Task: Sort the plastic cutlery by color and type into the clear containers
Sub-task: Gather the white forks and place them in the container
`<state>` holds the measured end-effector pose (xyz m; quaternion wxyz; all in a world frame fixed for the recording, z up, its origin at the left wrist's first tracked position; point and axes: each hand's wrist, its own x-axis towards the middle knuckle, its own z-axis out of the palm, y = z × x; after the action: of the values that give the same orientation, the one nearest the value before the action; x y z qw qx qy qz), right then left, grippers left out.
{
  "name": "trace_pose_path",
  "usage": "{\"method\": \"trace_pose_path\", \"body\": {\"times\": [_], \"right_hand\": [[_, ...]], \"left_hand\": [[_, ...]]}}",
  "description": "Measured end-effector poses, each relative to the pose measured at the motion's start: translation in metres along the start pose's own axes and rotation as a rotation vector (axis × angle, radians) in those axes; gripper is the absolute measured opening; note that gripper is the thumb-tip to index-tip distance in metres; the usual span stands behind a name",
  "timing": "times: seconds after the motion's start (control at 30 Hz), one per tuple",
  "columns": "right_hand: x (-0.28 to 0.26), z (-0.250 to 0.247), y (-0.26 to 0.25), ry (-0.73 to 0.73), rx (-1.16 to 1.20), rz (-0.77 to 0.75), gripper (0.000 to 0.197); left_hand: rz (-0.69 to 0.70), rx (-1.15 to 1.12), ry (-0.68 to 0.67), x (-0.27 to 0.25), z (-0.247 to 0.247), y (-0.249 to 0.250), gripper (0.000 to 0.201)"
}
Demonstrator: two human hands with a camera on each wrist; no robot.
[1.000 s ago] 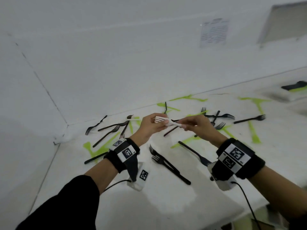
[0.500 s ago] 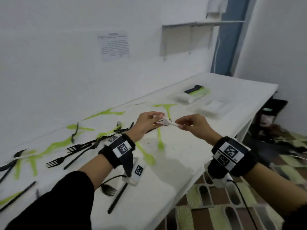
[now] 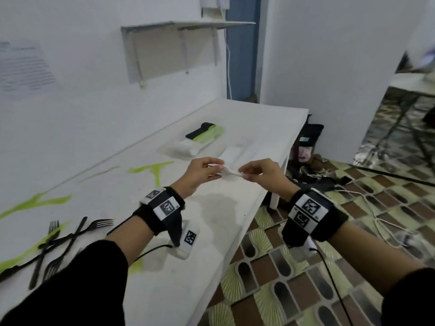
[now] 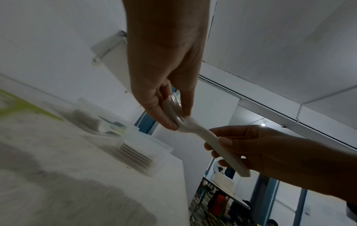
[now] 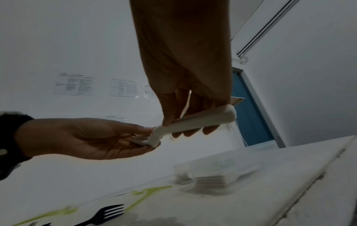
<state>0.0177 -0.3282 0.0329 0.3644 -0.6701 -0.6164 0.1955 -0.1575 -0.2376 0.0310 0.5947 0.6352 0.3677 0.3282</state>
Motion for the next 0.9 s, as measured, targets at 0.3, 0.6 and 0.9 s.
{"method": "trace_pose_path", "body": {"times": [0.3,0.6,0.9], "right_hand": [[0.100,-0.038,0.058,-0.054,-0.016,0.013,0.021],[0.202,-0.046,0.082,-0.228,-0.073,-0.082,0.020],[0.272,-0.044,0.098,-0.567,-0.126,-0.261,0.021]], "left_hand": [[0.011,0.055,-0.040,0.120,0.021,0.004,0.013],[-0.015,0.125,0.007,0.192,0.000,0.002,0.008],[-0.081,0.364,0.116,0.209,-0.010,-0.007,0.013]]}}
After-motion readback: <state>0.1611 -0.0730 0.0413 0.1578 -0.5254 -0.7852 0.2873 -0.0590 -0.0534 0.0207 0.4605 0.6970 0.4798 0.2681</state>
